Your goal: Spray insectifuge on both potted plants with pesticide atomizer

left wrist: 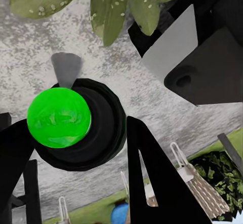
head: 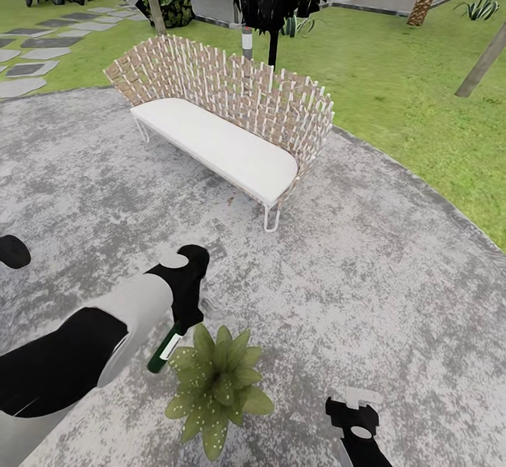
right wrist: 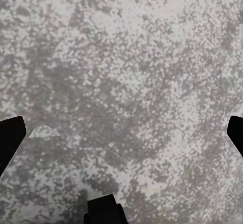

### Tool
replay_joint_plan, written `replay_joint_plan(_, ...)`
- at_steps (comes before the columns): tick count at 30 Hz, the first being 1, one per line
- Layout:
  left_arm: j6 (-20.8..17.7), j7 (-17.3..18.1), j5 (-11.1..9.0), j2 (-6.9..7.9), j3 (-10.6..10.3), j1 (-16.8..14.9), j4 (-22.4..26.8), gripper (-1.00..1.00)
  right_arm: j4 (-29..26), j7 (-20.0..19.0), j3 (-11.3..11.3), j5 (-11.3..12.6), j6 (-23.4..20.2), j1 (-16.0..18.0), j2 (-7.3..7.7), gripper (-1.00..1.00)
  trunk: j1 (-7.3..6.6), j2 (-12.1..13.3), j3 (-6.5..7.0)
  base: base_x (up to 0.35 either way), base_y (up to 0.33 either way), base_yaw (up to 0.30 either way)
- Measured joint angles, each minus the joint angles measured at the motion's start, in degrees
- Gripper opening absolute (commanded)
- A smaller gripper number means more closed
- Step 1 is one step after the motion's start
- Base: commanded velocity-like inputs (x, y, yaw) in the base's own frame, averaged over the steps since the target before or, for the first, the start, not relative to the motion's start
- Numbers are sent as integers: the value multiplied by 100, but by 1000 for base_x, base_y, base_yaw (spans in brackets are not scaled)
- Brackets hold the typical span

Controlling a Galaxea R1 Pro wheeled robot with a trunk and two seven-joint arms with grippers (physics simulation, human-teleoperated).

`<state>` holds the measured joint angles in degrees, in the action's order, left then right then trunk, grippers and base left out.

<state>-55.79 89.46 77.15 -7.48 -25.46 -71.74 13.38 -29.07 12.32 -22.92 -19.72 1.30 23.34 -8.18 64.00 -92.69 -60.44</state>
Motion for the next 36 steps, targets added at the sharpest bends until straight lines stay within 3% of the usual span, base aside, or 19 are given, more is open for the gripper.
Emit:
replay_joint_plan(3,5,0,9,-22,-3,38,-44,-100,-4,4,-6,-6,7,0,13,100,0,0,0,0,0,0)
replay_joint_plan(7,-20,0,15,52,-34,425,-18,-100,10,15,-1,-17,34,0,14,100,0,0,-1,0,0,0)
replay_joint_plan(9,-41,-1,141,286,-67,736,-4,-100,4,9,-4,-20,36,0,9,100,0,0,-1,0,0,0)
replay_joint_plan(10,-46,-2,308,405,-66,850,0,-100,-4,7,-1,-21,40,0,10,100,0,0,-1,0,0,0)
replay_joint_plan(12,-52,-1,570,532,-32,944,-1,-100,-6,4,2,-22,54,0,19,100,0,0,0,0,0,0)
replay_joint_plan(15,-59,1,722,720,-43,999,1,-100,-66,8,-14,-21,321,-2,76,100,0,0,0,0,0,0)
replay_joint_plan(17,-70,-1,740,650,-15,984,16,-100,-59,25,0,-41,380,-1,129,100,0,0,0,0,0,0)
replay_joint_plan(20,-111,-1,739,349,51,981,-15,-100,-7,38,-14,-173,388,-5,176,100,0,0,0,0,0,0)
replay_joint_plan(28,-134,-1,751,215,31,989,-48,-100,312,35,-7,-201,382,-9,226,100,-1,0,0,108,0,0)
replay_joint_plan(36,-141,-1,750,195,51,996,-46,-100,307,26,-4,-205,379,-9,193,100,0,0,0,6,0,0)
